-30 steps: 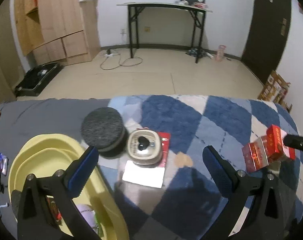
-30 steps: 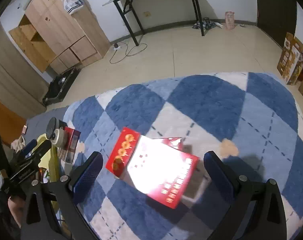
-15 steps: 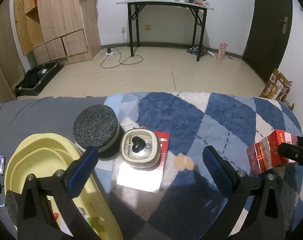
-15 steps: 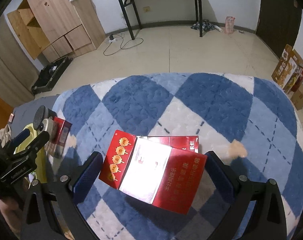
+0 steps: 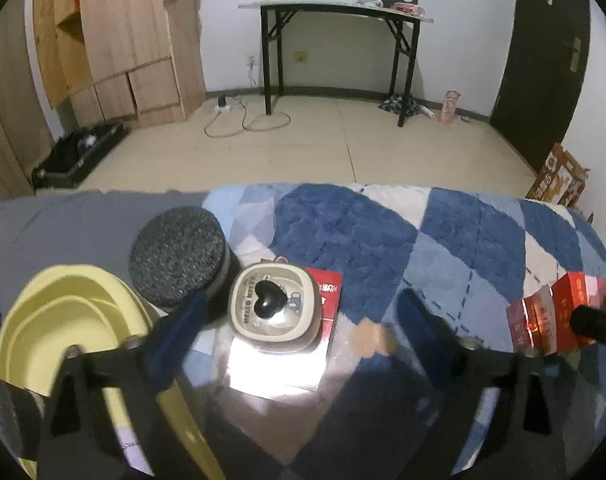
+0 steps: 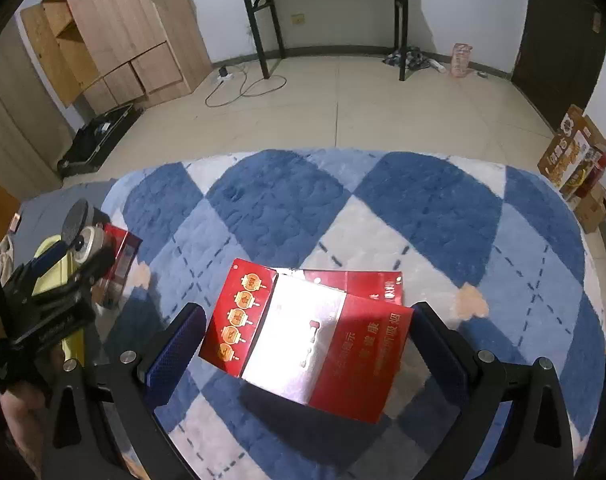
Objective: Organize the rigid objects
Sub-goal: 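Grasp the silver tin with the left tool while the right tool grasps the red box, then carry the silver tin and red box into the yellow tray and release both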
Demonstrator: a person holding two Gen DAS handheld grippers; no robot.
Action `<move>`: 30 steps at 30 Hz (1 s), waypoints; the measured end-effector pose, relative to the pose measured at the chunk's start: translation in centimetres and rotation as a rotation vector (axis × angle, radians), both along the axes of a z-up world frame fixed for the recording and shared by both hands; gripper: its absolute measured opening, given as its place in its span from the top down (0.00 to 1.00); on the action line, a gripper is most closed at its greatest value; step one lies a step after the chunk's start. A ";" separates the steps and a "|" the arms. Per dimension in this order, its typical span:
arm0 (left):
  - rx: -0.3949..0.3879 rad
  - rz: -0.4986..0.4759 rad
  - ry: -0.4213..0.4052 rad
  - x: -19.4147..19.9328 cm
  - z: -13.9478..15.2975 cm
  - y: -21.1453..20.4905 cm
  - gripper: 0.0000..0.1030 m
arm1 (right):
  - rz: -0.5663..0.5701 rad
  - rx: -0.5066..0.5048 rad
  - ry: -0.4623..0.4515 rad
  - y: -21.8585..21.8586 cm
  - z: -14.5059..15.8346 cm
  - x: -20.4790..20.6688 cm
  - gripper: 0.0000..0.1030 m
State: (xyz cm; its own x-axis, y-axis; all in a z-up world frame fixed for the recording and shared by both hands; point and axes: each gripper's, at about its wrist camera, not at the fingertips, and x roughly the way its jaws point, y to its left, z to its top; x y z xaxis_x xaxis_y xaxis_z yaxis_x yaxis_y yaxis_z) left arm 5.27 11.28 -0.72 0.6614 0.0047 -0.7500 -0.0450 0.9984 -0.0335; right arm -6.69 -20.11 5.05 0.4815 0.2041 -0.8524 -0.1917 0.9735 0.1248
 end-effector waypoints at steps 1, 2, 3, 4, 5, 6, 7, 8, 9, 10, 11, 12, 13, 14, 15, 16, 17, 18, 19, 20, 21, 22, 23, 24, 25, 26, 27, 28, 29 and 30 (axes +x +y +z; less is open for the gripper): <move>-0.012 0.003 0.007 0.2 -0.2 0.1 0.29 | 0.001 -0.002 0.001 0.1 -0.1 0.1 0.00; -0.017 0.009 0.009 0.2 -0.4 0.3 0.32 | 0.002 -0.005 0.001 0.1 -0.1 0.1 0.00; -0.015 0.017 0.009 0.2 -0.5 0.4 0.39 | 0.004 -0.007 -0.002 0.1 0.0 0.1 0.00; -0.007 0.027 0.008 0.2 -0.5 0.5 0.49 | 0.007 -0.012 -0.005 0.2 0.0 0.1 0.00; -0.007 0.035 0.008 0.3 -0.5 0.7 0.51 | 0.009 -0.018 -0.008 0.3 0.0 0.0 0.00; -0.022 0.035 0.007 0.2 -0.5 0.9 0.51 | 0.014 -0.025 -0.011 0.4 -0.1 0.0 0.00; -0.034 0.033 0.007 0.2 -0.4 1.0 0.51 | 0.020 -0.033 -0.013 0.5 -0.1 -0.1 0.00; -0.035 0.029 0.008 0.1 -0.4 1.0 0.51 | 0.022 -0.040 -0.011 0.6 -0.1 -0.1 0.00; -0.032 0.027 0.007 0.1 -0.3 0.9 0.51 | 0.024 -0.041 -0.009 0.6 -0.1 -0.2 0.00; -0.031 0.026 0.008 0.1 -0.3 0.9 0.51 | 0.021 -0.039 -0.010 0.5 0.0 -0.2 0.00; -0.030 0.027 0.007 0.1 -0.4 0.8 0.51 | 0.018 -0.038 -0.013 0.5 0.1 -0.3 0.00; -0.027 0.026 0.004 0.1 -0.4 0.6 0.51 | 0.018 -0.035 -0.012 0.5 0.1 -0.3 0.00; -0.026 0.022 0.003 0.1 -0.4 0.5 0.51 | 0.019 -0.032 -0.008 0.5 0.0 -0.2 0.00; -0.024 0.018 0.003 0.1 -0.4 0.5 0.51 | 0.021 -0.032 -0.001 0.6 -0.2 -0.1 0.00; -0.022 0.015 0.003 0.1 -0.4 0.4 0.51 | 0.021 -0.034 0.001 0.6 -0.2 -0.1 0.00; -0.020 0.011 0.004 0.1 -0.4 0.4 0.51 | 0.019 -0.040 0.000 0.7 -0.3 0.0 0.00; -0.019 0.008 0.004 0.0 -0.4 0.3 0.51 | 0.020 -0.044 -0.001 0.8 -0.3 0.1 0.00; -0.020 0.008 0.004 0.1 -0.4 0.3 0.51 | 0.027 -0.049 -0.005 0.9 -0.4 0.1 0.00; -0.020 0.009 0.005 0.0 -0.3 0.3 0.51 | 0.034 -0.053 -0.012 0.9 -0.3 0.0 0.01; -0.019 0.009 0.005 0.0 -0.3 0.3 0.51 | 0.038 -0.055 -0.017 1.0 -0.3 0.0 0.01; -0.019 0.009 0.002 0.0 -0.3 0.3 0.51 | 0.046 -0.058 -0.022 0.9 -0.2 -0.1 0.02; -0.019 0.009 -0.002 -0.1 -0.1 0.3 0.51 | 0.054 -0.059 -0.029 0.8 -0.1 -0.2 0.02; -0.023 0.010 -0.011 -0.3 0.1 0.4 0.51 | 0.059 -0.060 -0.036 0.7 0.0 -0.4 0.03; -0.028 0.010 -0.023 -0.5 0.5 0.5 0.51 | 0.063 -0.059 -0.042 0.5 0.2 -0.5 0.03; -0.032 0.010 -0.031 -0.6 0.7 0.6 0.51 | 0.067 -0.054 -0.046 0.4 0.2 -0.5 0.03; -0.039 0.010 -0.040 -0.8 1.1 0.8 0.51 | 0.069 -0.044 -0.054 0.1 0.3 -0.5 0.03; -0.046 0.009 -0.048 -1.2 1.5 0.9 0.51 | 0.067 -0.039 -0.059 -0.2 0.4 -0.5 0.03; -0.048 0.009 -0.054 -1.3 1.8 1.1 0.51 | 0.065 -0.028 -0.064 -0.6 0.5 -0.5 0.03; -0.049 0.010 -0.067 -1.8 2.2 1.4 0.51 | 0.064 -0.012 -0.066 -1.1 0.6 -0.6 0.03; -0.040 0.017 -0.071 -2.2 2.5 1.6 0.51 | 0.060 0.009 -0.073 -1.6 1.0 -0.6 0.03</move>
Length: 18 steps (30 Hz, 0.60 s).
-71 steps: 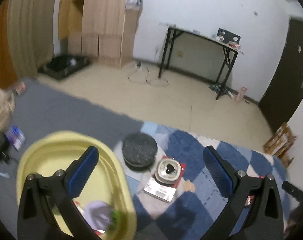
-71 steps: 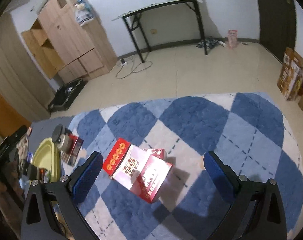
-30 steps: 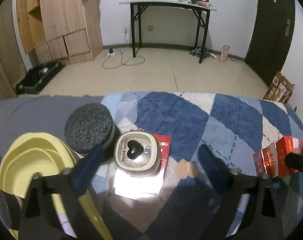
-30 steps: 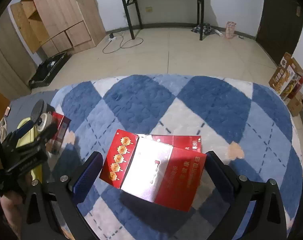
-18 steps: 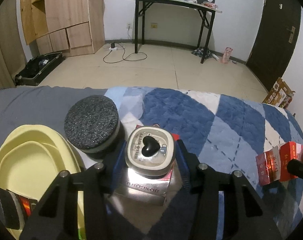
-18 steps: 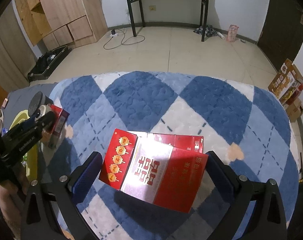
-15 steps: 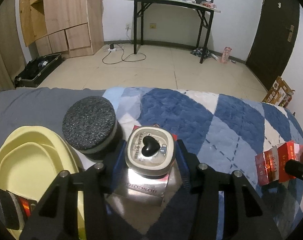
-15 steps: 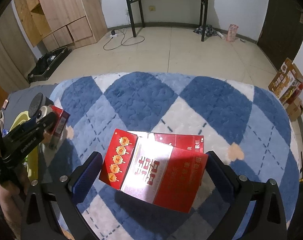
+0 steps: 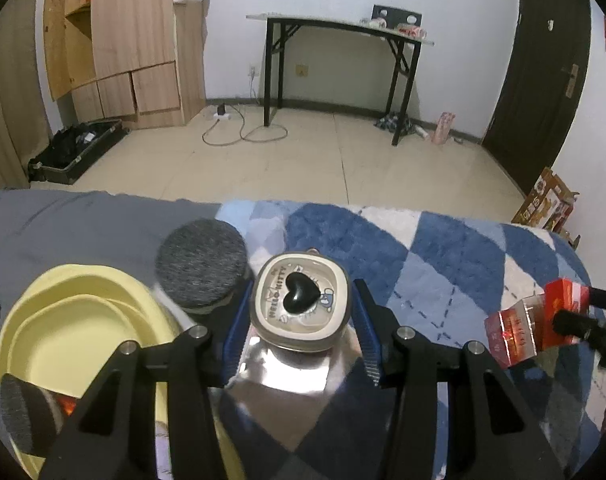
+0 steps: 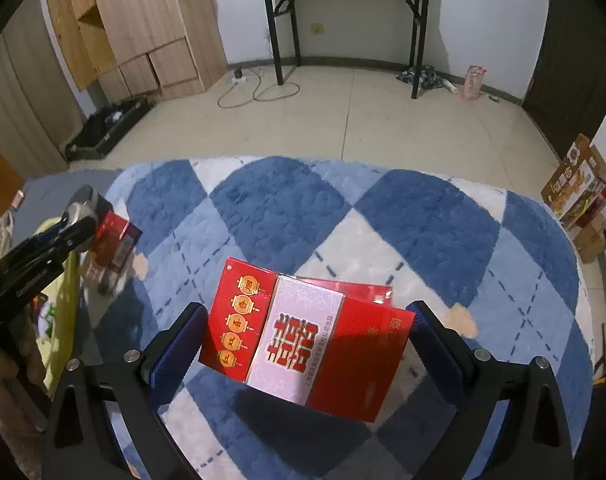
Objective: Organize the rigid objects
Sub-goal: 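Carry the silver tin and red box into the yellow tray and release both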
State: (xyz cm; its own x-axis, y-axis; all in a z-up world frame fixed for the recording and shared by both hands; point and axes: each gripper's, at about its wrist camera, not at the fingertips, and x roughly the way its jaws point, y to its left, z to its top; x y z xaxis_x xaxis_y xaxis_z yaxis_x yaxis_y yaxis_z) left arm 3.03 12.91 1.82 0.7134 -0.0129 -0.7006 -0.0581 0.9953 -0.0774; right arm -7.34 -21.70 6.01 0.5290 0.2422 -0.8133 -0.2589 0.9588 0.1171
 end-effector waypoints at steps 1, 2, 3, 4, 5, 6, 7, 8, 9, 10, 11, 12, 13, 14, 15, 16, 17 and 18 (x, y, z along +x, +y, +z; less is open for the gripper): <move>0.006 0.010 0.000 -0.3 0.2 0.2 0.51 | -0.006 0.027 -0.022 -0.7 0.6 -0.2 0.03; 0.013 0.031 -0.001 -1.2 0.8 0.8 0.51 | -0.012 0.053 -0.048 -1.4 1.3 -0.5 0.03; 0.020 0.048 -0.008 -2.1 1.3 1.3 0.51 | -0.016 0.076 -0.065 -2.0 1.8 -0.8 0.03; 0.027 0.072 -0.013 -3.1 2.2 1.8 0.51 | -0.016 0.104 -0.084 -2.7 2.4 -1.3 0.03; 0.041 0.109 -0.019 -4.2 3.3 2.4 0.51 | -0.011 0.130 -0.103 -3.2 3.0 -1.8 0.03; 0.050 0.134 -0.032 -5.3 4.2 2.6 0.51 | -0.002 0.147 -0.118 -3.4 3.5 -2.3 0.03; 0.052 0.164 -0.065 -6.9 5.5 3.2 0.51 | 0.016 0.174 -0.135 -3.6 4.1 -2.9 0.03; 0.048 0.189 -0.099 -9.0 6.7 3.9 0.51 | 0.038 0.204 -0.149 -3.7 4.6 -3.4 0.03; 0.048 0.203 -0.111 -10.5 7.3 4.3 0.51 | 0.056 0.224 -0.159 -3.6 4.9 -4.0 0.03; 0.041 0.232 -0.135 -12.8 8.1 5.2 0.51 | 0.087 0.245 -0.172 -3.2 5.4 -4.6 0.03; 0.041 0.257 -0.139 -14.3 8.2 5.9 0.51 | 0.118 0.265 -0.180 -2.8 5.8 -5.1 0.03; 0.049 0.288 -0.123 -16.2 8.1 6.8 0.51 | 0.158 0.291 -0.187 -2.1 6.2 -5.7 0.03; 0.051 0.306 -0.110 -17.0 8.0 7.5 0.51 | 0.206 0.314 -0.196 -1.1 6.6 -6.4 0.03; 0.057 0.344 -0.095 -18.0 7.9 9.0 0.51 | 0.246 0.327 -0.203 -0.2 7.0 -7.0 0.03; 0.058 0.368 -0.094 -18.2 7.8 9.8 0.51 | 0.303 0.335 -0.206 1.5 7.2 -7.8 0.03; 0.049 0.410 -0.099 -18.6 7.5 11.0 0.51 | 0.343 0.335 -0.205 2.6 7.3 -8.4 0.03; 0.036 0.444 -0.100 -18.6 6.7 12.4 0.51 | 0.385 0.330 -0.205 3.9 7.3 -9.0 0.03; 0.018 0.449 -0.090 -18.2 5.9 13.2 0.51 | 0.430 0.319 -0.204 5.4 7.2 -9.6 0.03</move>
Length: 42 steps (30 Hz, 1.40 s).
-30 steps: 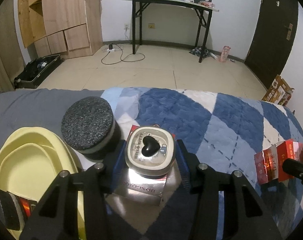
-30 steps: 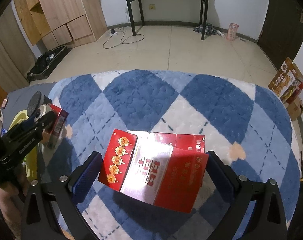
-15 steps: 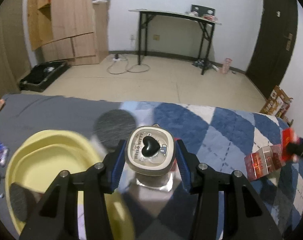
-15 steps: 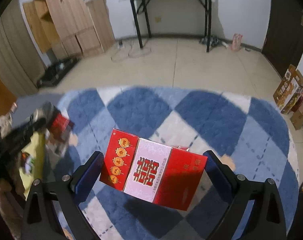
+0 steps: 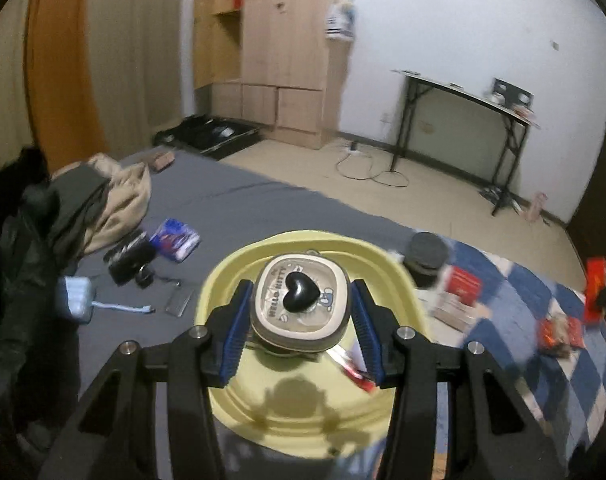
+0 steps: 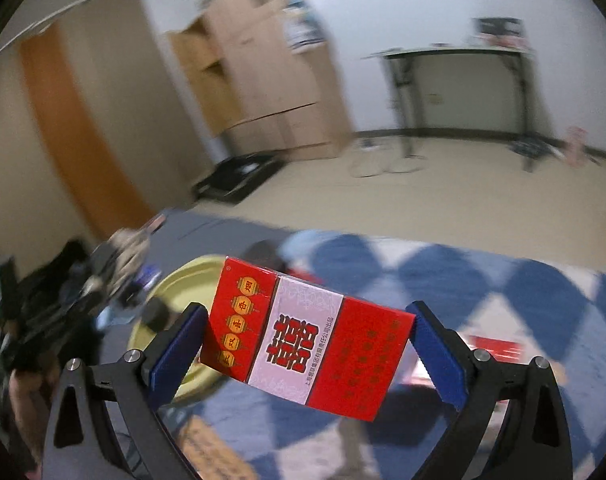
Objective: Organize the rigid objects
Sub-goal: 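Carry the silver tin and red box into the yellow tray and release both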
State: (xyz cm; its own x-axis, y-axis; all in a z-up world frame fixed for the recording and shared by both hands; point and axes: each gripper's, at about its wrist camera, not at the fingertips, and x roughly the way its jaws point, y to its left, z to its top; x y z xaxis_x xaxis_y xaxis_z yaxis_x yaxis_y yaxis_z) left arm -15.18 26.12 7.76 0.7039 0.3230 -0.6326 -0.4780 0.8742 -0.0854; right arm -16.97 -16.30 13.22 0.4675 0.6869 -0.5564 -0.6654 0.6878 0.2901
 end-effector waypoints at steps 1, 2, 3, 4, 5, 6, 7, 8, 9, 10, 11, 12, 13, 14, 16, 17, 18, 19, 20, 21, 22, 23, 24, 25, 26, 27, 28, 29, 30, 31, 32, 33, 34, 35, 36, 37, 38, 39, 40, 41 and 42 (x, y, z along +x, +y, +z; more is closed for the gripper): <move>-0.037 0.002 0.009 0.5 -0.9 1.1 0.51 | 0.041 -0.022 -0.007 1.7 -0.3 -0.7 0.03; -0.077 0.003 0.010 1.3 -2.1 2.5 0.51 | 0.072 -0.049 -0.011 3.2 -0.7 -1.1 0.03; -0.102 -0.001 0.002 1.4 -2.6 3.2 0.51 | 0.099 -0.085 -0.016 4.8 -1.3 -1.6 0.03; -0.149 -0.011 -0.005 1.5 -3.4 4.2 0.51 | 0.129 -0.125 -0.020 6.6 -2.0 -2.1 0.03; -0.195 -0.015 0.000 1.8 -4.5 5.3 0.51 | 0.162 -0.153 -0.018 8.3 -2.7 -2.6 0.03; -0.206 -0.007 0.005 1.8 -5.0 5.8 0.51 | 0.186 -0.163 -0.012 9.7 -3.1 -2.6 0.03; -0.214 0.024 0.012 1.5 -5.6 6.7 0.51 | 0.217 -0.176 0.006 11.7 -3.8 -2.7 0.03; -0.215 0.050 0.017 1.2 -5.7 7.2 0.51 | 0.225 -0.191 0.015 13.2 -4.0 -2.3 0.03; -0.214 0.077 0.028 0.5 -5.9 8.0 0.51 | 0.230 -0.211 0.018 14.8 -4.3 -2.0 0.03; -0.213 0.085 0.036 -0.1 -5.9 8.3 0.51 | 0.240 -0.239 0.014 16.7 -4.4 -1.7 0.03; -0.208 0.090 0.058 -1.0 -6.1 9.0 0.51 | 0.254 -0.260 0.008 18.4 -4.4 -1.3 0.03; -0.200 0.088 0.081 -1.5 -6.3 9.3 0.51 | 0.275 -0.278 0.001 20.0 -4.4 -1.1 0.03; -0.186 0.078 0.110 -2.0 -6.7 9.5 0.51 | 0.306 -0.301 0.004 21.7 -4.5 -0.6 0.03; -0.180 0.057 0.129 -2.5 -7.0 9.6 0.51 | 0.327 -0.323 0.009 23.2 -4.7 -0.3 0.03; -0.197 0.020 0.130 -3.1 -7.5 9.9 0.51 | 0.332 -0.377 0.002 25.7 -5.5 0.7 0.03; -0.197 -0.001 0.121 -3.1 -7.5 9.8 0.51 | 0.327 -0.394 0.001 26.5 -5.9 1.4 0.03; -0.200 -0.025 0.115 -2.9 -7.5 9.4 0.51 | 0.319 -0.404 0.010 27.2 -6.3 2.4 0.03; -0.204 -0.064 0.111 -2.6 -7.6 8.9 0.51 | 0.312 -0.411 0.032 27.8 -6.8 3.5 0.03; -0.205 -0.122 0.114 -1.9 -7.9 8.0 0.51 | 0.314 -0.416 0.055 28.4 -7.2 4.4 0.03; -0.210 -0.166 0.126 -1.2 -8.2 7.3 0.51 | 0.319 -0.426 0.080 29.1 -7.6 5.0 0.03; -0.215 -0.192 0.140 -0.7 -8.6 7.0 0.51 | 0.321 -0.432 0.095 29.8 -7.9 5.3 0.03; -0.219 -0.215 0.174 0.3 -9.2 6.4 0.51 | 0.322 -0.444 0.108 30.5 -8.2 5.8 0.03; -0.218 -0.222 0.192 0.8 -9.5 6.0 0.51 | 0.313 -0.459 0.114 31.2 -8.4 6.5 0.03; -0.224 -0.228 0.197 1.3 -9.6 5.8 0.51 | 0.304 -0.472 0.116 31.9 -8.7 7.2 0.03; -0.238 -0.230 0.183 1.7 -9.7 5.9 0.51 | 0.302 -0.476 0.122 32.6 -8.8 7.7 0.03; -0.250 -0.227 0.167 1.9 -9.6 6.1 0.51 | 0.299 -0.477 0.126 32.7 -8.8 7.9 0.03; -0.264 -0.223 0.150 2.1 -9.6 6.3 0.51 | 0.293 -0.485 0.128 33.2 -9.1 8.1 0.03; -0.273 -0.219 0.145 2.3 -9.7 6.4 0.51 | 0.288 -0.494 0.128 33.5 -9.3 8.5 0.03; -0.272 -0.218 0.151 2.5 -9.8 6.4 0.51 | 0.286 -0.499 0.132 33.7 -9.5 8.5 0.03; -0.261 -0.213 0.166 2.5 -10.0 6.1 0.51 | 0.282 -0.506 0.136 34.0 -9.8 8.7 0.03; -0.249 -0.208 0.181 2.7 -10.2 5.9 0.51 | 0.277 -0.515 0.132 34.3 -10.1 8.7 0.03; -0.253 -0.208 0.188 3.0 -10.4 5.9 0.51 | 0.272 -0.525 0.121 34.6 -10.3 8.8 0.03; -0.255 -0.206 0.194 3.1 -10.5 5.8 0.51 | 0.268 -0.532 0.114 34.9 -10.5 8.6 0.02; -0.251 -0.199 0.204 3.2 -10.5 5.8 0.51 | 0.266 -0.539 0.105 35.3 -10.7 8.4 0.01; -0.247 -0.194 0.207 3.2 -10.4 5.8 0.51 | 0.264 -0.549 0.094 35.5 -10.8 8.2 0.01; -0.241 -0.191 0.205 3.2 -10.3 5.7 0.51 | 0.262 -0.566 0.082 35.9 -11.0 7.9 0.00; -0.236 -0.189 0.197 3.0 -10.0 5.7 0.51 | 0.259 -0.574 0.072 36.1 -11.2 7.7 0.00; -0.232 -0.186 0.187 2.8 -9.7 5.7 0.49 | 0.257 -0.577 0.062 36.3 -11.2 7.4 0.00; -0.225 -0.175 0.169 2.5 -9.1 5.7 0.38 | 0.260 -0.568 0.060 36.2 -11.1 7.2 0.01; -0.221 -0.162 0.153 2.2 -8.6 5.8 0.31 | 0.266 -0.550 0.071 35.9 -10.8 7.0 0.01; -0.213 -0.141 0.127 1.7 -8.0 5.9 0.16 | 0.268 -0.534 0.080 35.4 -10.3 6.9 0.01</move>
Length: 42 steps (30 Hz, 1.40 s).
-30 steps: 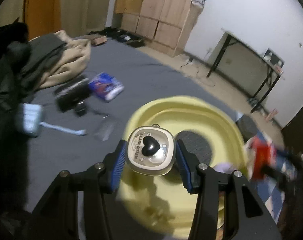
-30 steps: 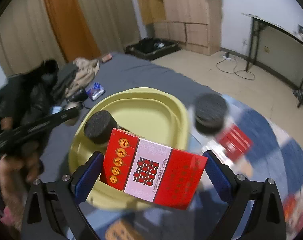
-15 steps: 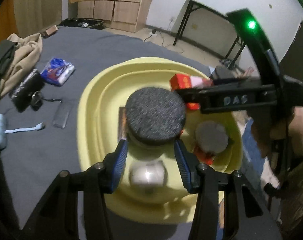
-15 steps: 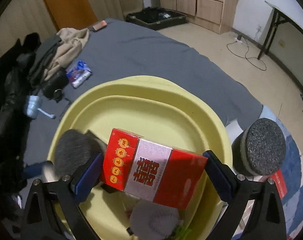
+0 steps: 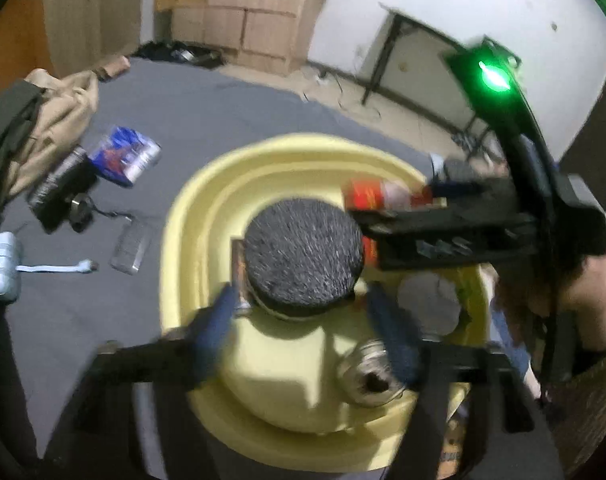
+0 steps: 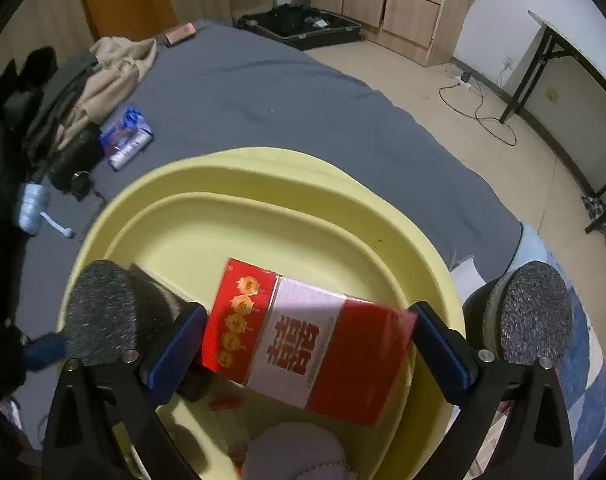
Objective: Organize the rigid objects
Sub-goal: 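Carry the silver tin and red box into the yellow tray and release both, then grasp the second black foam puck with the left tool while the right tool approaches a red box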
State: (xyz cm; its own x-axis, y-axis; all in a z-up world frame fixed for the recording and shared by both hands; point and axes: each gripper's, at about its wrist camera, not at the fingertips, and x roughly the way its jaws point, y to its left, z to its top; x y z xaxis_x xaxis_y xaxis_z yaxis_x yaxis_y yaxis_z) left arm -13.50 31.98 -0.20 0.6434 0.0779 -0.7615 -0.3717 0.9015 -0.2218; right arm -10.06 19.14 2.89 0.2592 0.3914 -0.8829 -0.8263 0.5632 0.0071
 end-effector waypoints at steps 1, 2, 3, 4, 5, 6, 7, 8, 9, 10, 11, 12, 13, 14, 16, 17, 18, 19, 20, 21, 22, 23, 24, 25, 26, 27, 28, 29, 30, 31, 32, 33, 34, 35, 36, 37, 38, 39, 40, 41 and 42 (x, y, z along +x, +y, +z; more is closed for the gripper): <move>0.006 0.013 -0.016 -0.2 0.4 -0.1 0.07 | -0.009 0.027 0.000 -1.2 1.1 -0.2 0.01; 0.014 0.031 -0.048 -0.7 1.2 -0.1 0.05 | -0.021 0.058 -0.010 -2.5 2.3 -0.3 0.00; 0.017 0.040 -0.071 -1.0 1.7 -0.2 0.02 | -0.039 0.102 -0.030 -4.3 3.9 -0.5 0.00; 0.022 0.044 -0.099 -1.2 2.5 -0.5 0.00 | -0.061 0.157 -0.061 -6.8 5.8 -0.9 0.00; 0.025 0.040 -0.113 -1.2 2.9 -0.8 0.00 | -0.083 0.210 -0.092 -9.5 7.6 -1.2 0.00; 0.028 0.032 -0.124 -0.9 3.2 -1.2 0.00 | -0.106 0.248 -0.113 -11.7 8.9 -1.5 0.00; 0.033 0.025 -0.125 -0.4 3.5 -1.7 0.00 | -0.144 0.294 -0.141 -15.0 10.4 -1.8 0.00; 0.043 0.013 -0.119 0.3 3.6 -2.5 0.00 | -0.183 0.327 -0.160 -18.1 11.5 -2.2 0.00; 0.060 -0.005 -0.103 1.2 3.6 -3.5 0.00 | -0.230 0.360 -0.176 -21.3 12.2 -2.5 0.00; 0.072 -0.015 -0.091 1.9 3.6 -4.0 0.00 | -0.288 0.390 -0.183 -24.7 12.5 -2.9 0.00; 0.096 -0.036 -0.074 3.1 3.5 -5.4 0.00 | -0.351 0.414 -0.182 -28.0 12.4 -3.1 0.00; 0.104 -0.046 -0.069 3.8 3.3 -6.0 0.00 | -0.405 0.426 -0.180 -30.4 12.1 -3.1 0.00; 0.108 -0.056 -0.066 4.6 3.3 -6.8 0.00 | -0.478 0.423 -0.185 -32.8 11.5 -2.9 0.00; 0.102 -0.061 -0.066 5.7 3.2 -8.1 0.00 | -0.542 0.401 -0.199 -34.6 11.0 -2.6 0.00; 0.085 -0.055 -0.073 6.8 3.2 -9.3 0.00 | -0.677 0.342 -0.250 -37.7 9.9 -1.6 0.00; 0.079 -0.053 -0.078 7.6 3.3 -10.0 0.00 | -0.727 0.308 -0.249 -38.7 9.3 -0.9 0.00; 0.075 -0.057 -0.086 8.1 3.4 -10.5 0.00 | -0.758 0.281 -0.218 -39.6 8.5 -0.1 0.00; 0.070 -0.069 -0.105 9.1 3.8 -11.1 0.00 | -0.770 0.268 -0.147 -40.6 7.4 0.8 0.00; 0.070 -0.076 -0.113 9.7 4.1 -11.2 0.00 | -0.761 0.268 -0.081 -41.1 6.3 1.4 0.00; 0.071 -0.081 -0.120 10.3 4.3 -11.3 0.00 | -0.744 0.265 -0.003 -41.5 4.9 2.2 0.00; 0.071 -0.090 -0.126 11.5 4.6 -11.3 0.00 | -0.734 0.257 0.028 -41.6 4.1 2.6 0.00; 0.083 -0.096 -0.114 12.3 4.8 -11.3 0.00 | -0.729 0.246 0.057 -41.7 3.1 3.1 0.00; 0.106 -0.106 -0.092 13.3 4.9 -11.4 0.00 | -0.741 0.230 0.083 -41.9 2.3 3.5 0.00; 0.141 -0.119 -0.070 14.4 5.0 -11.5 0.00 | -0.758 0.205 0.110 -41.9 1.4 3.8 0.00; 0.184 -0.139 -0.040 15.7 4.9 -11.7 0.00 | -0.760 0.194 0.121 -42.1 1.0 4.1 0.00; 0.208 -0.160 -0.015 16.7 4.8 -11.9 0.00 | -0.757 0.189 0.131 -42.0 0.6 4.2 0.00; 0.216 -0.186 -0.002 17.3 4.6 -12.2 0.00 | -0.752 0.190 0.142 -41.7 0.5 4.4 0.00; 0.215 -0.231 0.009 18.2 4.4 -12.4 0.00 | -0.743 0.199 0.145 -41.5 0.6 4.3 0.00; 0.217 -0.251 0.022 18.9 4.3 -12.4 0.00 | -0.737 0.205 0.141 -41.3 0.7 4.2 0.00; 0.234 -0.266 0.045 19.7 3.9 -12.5 0.00 | -0.738 0.200 0.135 -41.7 0.9 4.4 0.00; 0.269 -0.278 0.071 20.7 3.5 -12.6 0.00 | -0.740 0.190 0.128 -41.9 1.0 4.6 0.00; 0.285 -0.282 0.083 21.1 3.2 -12.8 0.00 | -0.740 0.185 0.122 -42.2 1.1 4.6 0.00; 0.295 -0.294 0.098 21.7 2.7 -13.1 0.00 | -0.736 0.184 0.123 -42.4 1.3 4.9 0.00; 0.283 -0.313 0.106 22.1 2.4 -13.3 0.00 | -0.735 0.174 0.126 -42.4 1.2 5.0 0.00; 0.261 -0.340 0.125 22.5 1.8 -13.6 0.00 | -0.736 0.162 0.126 -42.2 1.2 5.7 0.00; 0.254 -0.352 0.135 22.7 1.5 -13.7 0.00 | -0.737 0.152 0.126 -42.1 1.0 5.9 0.00; 0.255 -0.372 0.146 23.1 1.0 -14.2 0.00 | -0.741 0.144 0.125 -42.1 0.9 6.0 0.00; 0.260 -0.381 0.151 23.2 0.7 -14.6 0.00 | -0.745 0.138 0.125 -42.1 0.9 6.0 0.00; 0.273 -0.389 0.162 23.4 0.3 -15.0 0.00 | -0.748 0.130 0.125 -42.0 0.7 6.1 0.00; 0.291 -0.393 0.176 23.7 -0.1 -15.4 0.00 | -0.748 0.123 0.126 -41.9 0.5 6.1 0.00; 0.298 -0.395 0.182 23.9 -0.3 -15.5 0.00 | -0.745 0.121 0.127 -41.8 0.4 6.2 0.00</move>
State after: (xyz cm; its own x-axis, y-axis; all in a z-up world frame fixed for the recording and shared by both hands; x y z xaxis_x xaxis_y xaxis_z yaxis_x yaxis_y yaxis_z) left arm 10.42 16.52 -0.49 0.5271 0.0864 -0.8454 0.0005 0.9948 0.1019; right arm -3.89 -22.67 3.26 0.3916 0.2488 -0.8859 -0.2176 0.9605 0.1735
